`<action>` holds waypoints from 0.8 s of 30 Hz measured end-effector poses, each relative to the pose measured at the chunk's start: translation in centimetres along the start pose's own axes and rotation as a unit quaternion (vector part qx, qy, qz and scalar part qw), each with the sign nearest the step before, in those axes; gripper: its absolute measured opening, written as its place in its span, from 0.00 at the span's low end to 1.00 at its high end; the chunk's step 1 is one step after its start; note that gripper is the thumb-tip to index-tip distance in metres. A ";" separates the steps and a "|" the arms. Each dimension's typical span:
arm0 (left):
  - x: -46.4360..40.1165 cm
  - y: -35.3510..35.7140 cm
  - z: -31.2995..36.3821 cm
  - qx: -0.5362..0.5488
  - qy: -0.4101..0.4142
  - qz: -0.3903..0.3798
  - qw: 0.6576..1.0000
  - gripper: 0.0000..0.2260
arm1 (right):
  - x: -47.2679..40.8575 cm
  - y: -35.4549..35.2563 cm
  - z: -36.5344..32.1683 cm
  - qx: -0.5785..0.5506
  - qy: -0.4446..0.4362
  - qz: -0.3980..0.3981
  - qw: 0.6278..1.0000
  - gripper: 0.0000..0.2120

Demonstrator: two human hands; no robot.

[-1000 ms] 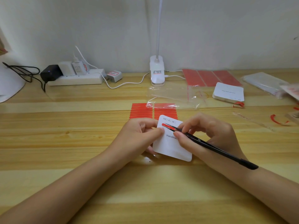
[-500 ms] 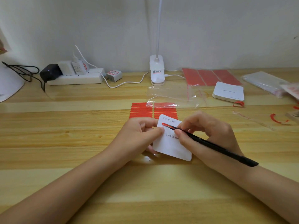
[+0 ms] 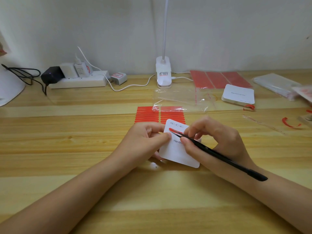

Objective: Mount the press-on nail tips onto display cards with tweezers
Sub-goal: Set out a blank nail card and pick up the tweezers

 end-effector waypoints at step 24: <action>0.1 0.0 0.3 -0.011 -0.002 0.009 1.000 0.12 | 0.1 0.7 -0.5 0.055 -0.068 -0.014 0.996 0.03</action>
Point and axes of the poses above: each hand's wrist, its own x-axis away from the middle knuckle, its own y-axis out of the palm, z = x × y, the point moved 8 cm from there along -x, towards the middle knuckle, and after that the axes turned 2 degrees about -z, right-handed, at the moved point
